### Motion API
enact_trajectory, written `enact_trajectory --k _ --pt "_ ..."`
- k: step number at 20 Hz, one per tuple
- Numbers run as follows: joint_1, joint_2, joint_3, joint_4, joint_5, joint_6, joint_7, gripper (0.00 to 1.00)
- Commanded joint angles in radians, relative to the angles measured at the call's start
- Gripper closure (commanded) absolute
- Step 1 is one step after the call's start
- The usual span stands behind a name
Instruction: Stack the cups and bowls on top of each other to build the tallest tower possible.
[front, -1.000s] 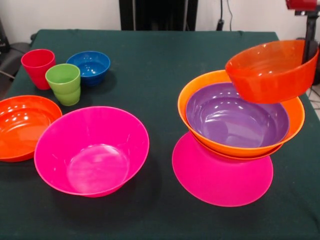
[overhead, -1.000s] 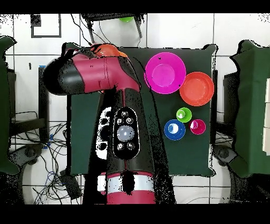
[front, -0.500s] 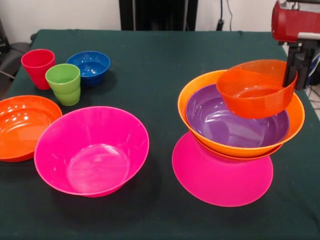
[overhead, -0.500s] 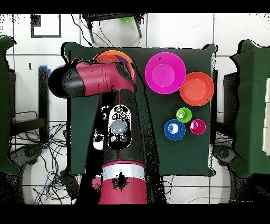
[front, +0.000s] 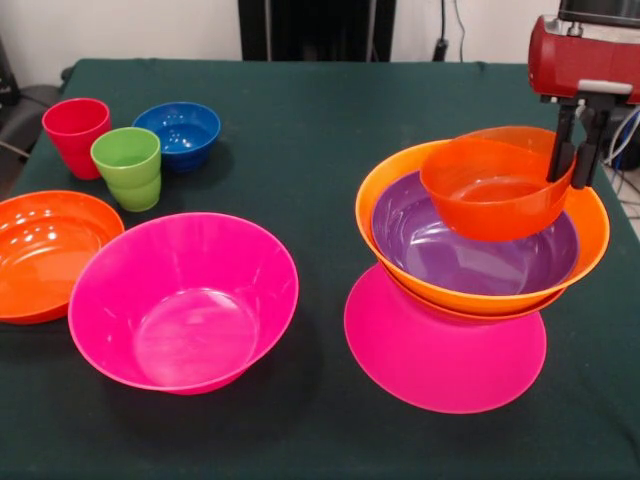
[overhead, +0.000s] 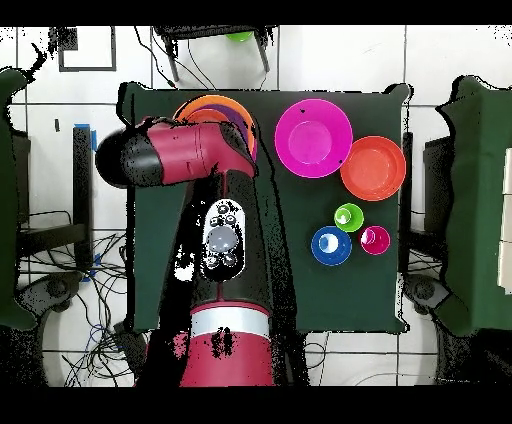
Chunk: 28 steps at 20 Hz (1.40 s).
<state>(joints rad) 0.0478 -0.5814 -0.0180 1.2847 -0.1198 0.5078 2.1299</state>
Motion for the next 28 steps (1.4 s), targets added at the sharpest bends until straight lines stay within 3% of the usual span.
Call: enact_trajectory --k 1,12,28 --pt "0.018 0.035 0.023 0.042 -0.002 0.003 0.106 1.0" --pt "0.031 0.093 -0.002 0.044 -0.012 -0.08 0.119 1.0" --pt "0.038 0.054 0.006 0.059 0.027 -0.037 0.104 1.0"
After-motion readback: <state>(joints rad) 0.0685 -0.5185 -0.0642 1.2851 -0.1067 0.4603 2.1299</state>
